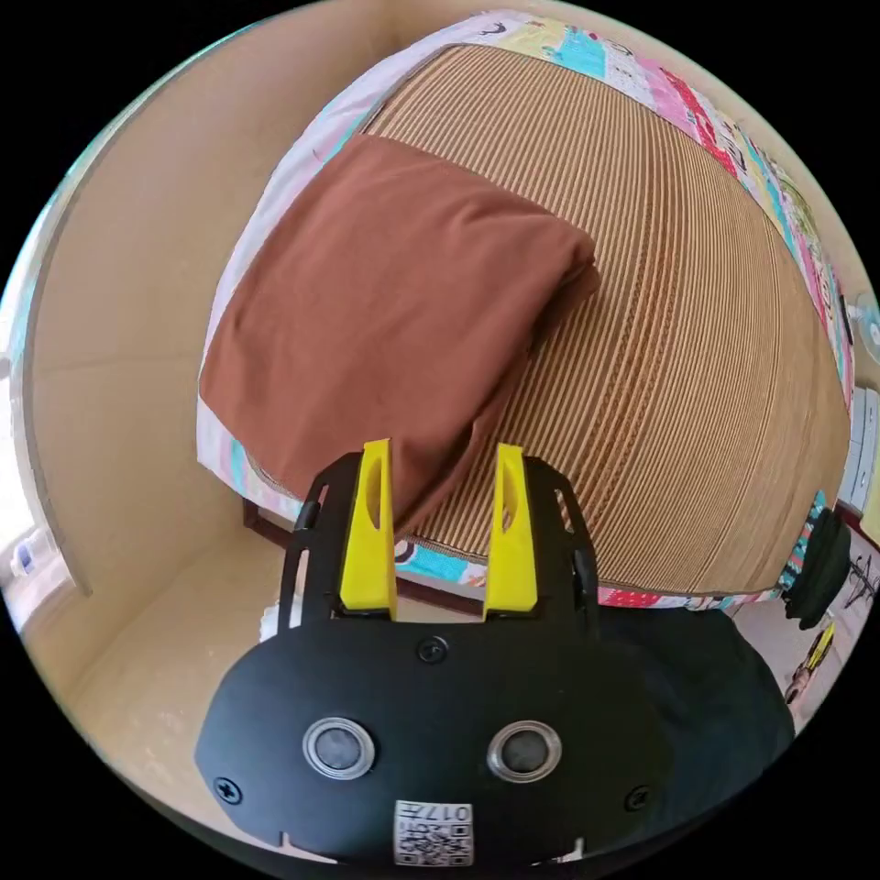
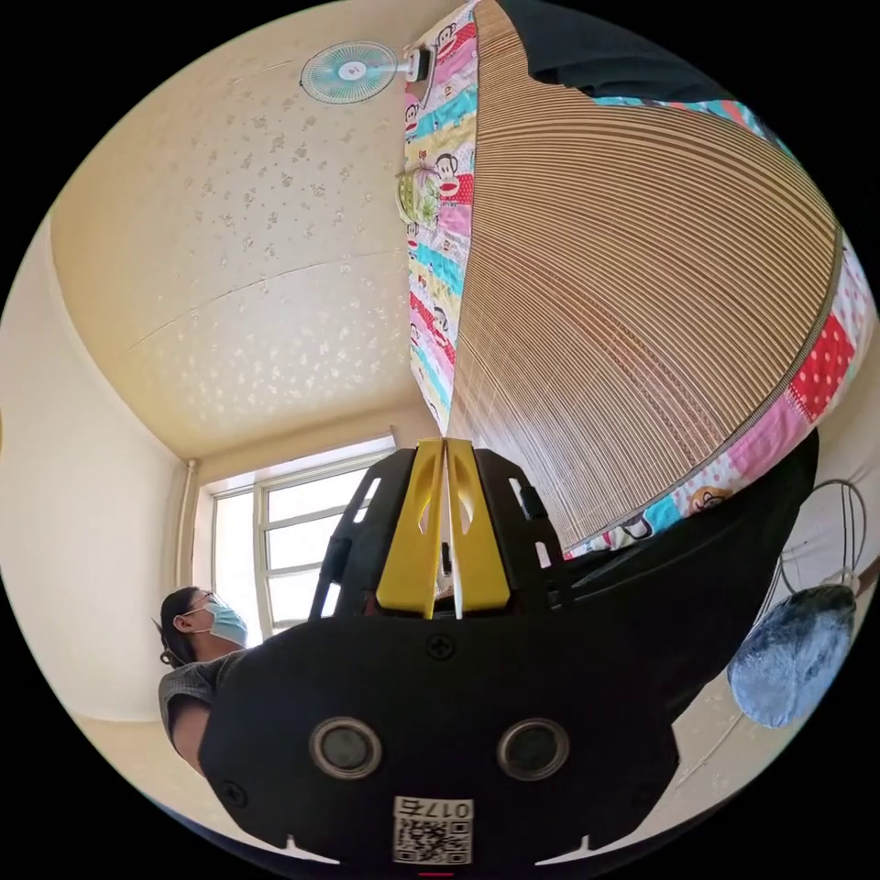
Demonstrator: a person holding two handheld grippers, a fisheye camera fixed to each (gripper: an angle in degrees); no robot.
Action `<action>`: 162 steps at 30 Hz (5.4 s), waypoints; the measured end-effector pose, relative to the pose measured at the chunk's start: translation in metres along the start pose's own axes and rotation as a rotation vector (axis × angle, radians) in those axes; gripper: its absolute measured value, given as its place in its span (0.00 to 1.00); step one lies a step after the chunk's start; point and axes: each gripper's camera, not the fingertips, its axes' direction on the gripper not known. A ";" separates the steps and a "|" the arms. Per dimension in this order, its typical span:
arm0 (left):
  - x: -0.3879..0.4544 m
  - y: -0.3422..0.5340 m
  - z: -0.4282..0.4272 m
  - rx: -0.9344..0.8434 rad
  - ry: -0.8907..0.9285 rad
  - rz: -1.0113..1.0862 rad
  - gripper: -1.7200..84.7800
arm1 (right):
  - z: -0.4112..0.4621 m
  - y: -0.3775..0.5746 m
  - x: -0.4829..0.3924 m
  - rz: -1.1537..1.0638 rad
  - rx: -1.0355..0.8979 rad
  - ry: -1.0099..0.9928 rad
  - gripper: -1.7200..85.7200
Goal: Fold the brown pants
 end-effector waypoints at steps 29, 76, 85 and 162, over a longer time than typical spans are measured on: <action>-0.088 0.232 -0.245 0.690 1.558 0.864 0.05 | 0.041 -0.096 -0.022 -0.313 -0.506 -0.113 0.04; 0.393 0.471 0.050 0.784 0.707 0.802 0.15 | 0.019 0.050 -0.013 -1.522 -0.398 -0.027 0.08; 0.447 0.469 0.060 0.751 0.929 1.211 0.08 | 0.038 0.096 0.100 -1.489 -0.580 -0.010 0.09; 0.331 0.657 -0.233 1.788 1.041 0.814 0.05 | -0.285 0.452 0.031 -1.829 0.184 0.045 0.07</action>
